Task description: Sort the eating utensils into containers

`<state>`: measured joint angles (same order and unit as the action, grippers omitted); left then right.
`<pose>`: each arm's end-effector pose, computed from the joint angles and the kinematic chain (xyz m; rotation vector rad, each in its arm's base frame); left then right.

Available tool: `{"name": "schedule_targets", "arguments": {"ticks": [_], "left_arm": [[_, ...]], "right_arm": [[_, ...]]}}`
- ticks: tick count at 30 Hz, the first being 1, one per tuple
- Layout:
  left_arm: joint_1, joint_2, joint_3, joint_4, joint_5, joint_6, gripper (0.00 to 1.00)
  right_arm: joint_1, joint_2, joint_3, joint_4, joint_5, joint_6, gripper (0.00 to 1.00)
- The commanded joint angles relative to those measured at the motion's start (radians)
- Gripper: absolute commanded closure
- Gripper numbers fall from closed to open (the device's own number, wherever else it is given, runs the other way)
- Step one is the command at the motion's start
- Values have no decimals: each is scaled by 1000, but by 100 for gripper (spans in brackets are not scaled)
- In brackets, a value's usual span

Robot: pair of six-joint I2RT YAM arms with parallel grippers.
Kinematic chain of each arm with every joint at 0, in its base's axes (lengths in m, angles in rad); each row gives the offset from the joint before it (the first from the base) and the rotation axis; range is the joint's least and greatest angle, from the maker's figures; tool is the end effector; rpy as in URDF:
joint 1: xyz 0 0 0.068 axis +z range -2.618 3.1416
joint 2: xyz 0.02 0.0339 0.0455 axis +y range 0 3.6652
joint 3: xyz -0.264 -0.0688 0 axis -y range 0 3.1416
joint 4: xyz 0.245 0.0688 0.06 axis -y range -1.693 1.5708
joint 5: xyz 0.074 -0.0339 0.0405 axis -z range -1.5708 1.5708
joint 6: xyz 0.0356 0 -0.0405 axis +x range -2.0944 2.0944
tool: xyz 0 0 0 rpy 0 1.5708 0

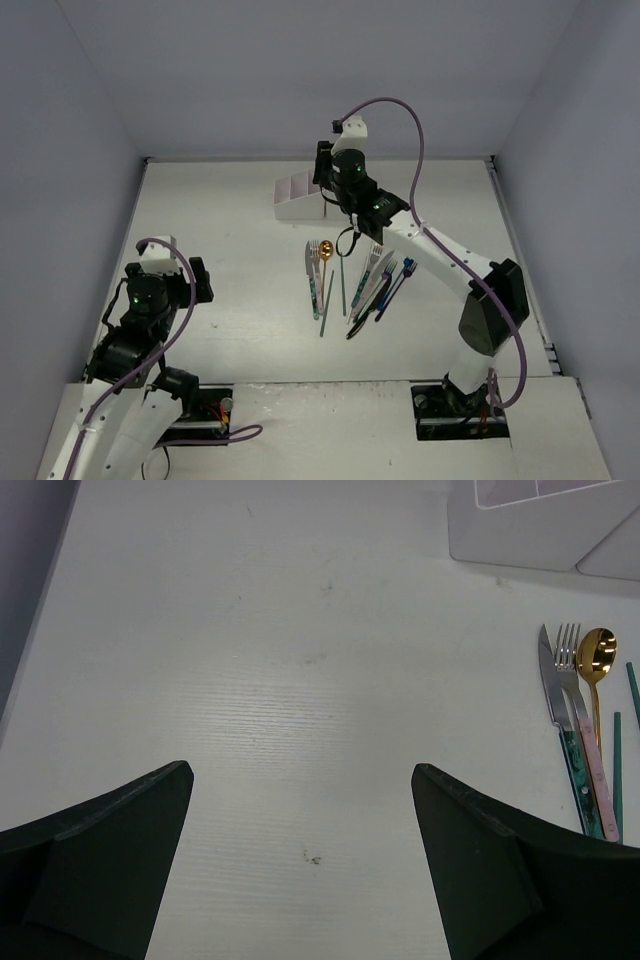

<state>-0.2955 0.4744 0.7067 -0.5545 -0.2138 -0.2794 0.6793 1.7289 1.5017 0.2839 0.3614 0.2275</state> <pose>0.1103 -0.0257 0.3144 -0.1305 1.8854 -0.1909 0.3354 0.2546 0.3836 -0.0536 1.5338 0.4511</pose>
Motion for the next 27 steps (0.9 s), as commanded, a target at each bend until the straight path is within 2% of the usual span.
{"name": "schedule_targets", "arguments": {"ticks": [1, 7, 16, 27], "left_arm": [[-4, 3, 11, 61, -1, 13, 10], [-4, 3, 10, 59, -2, 12, 10], [-4, 6, 10, 56, -5, 11, 10], [-5, 12, 10, 56, -2, 9, 10]], "right_arm": [[20, -31, -47, -281, -16, 200, 60], [41, 9, -159, -366, -102, 311, 61], [75, 110, -210, -379, -79, 396, 73], [86, 209, -210, -376, -70, 438, 76]]}}
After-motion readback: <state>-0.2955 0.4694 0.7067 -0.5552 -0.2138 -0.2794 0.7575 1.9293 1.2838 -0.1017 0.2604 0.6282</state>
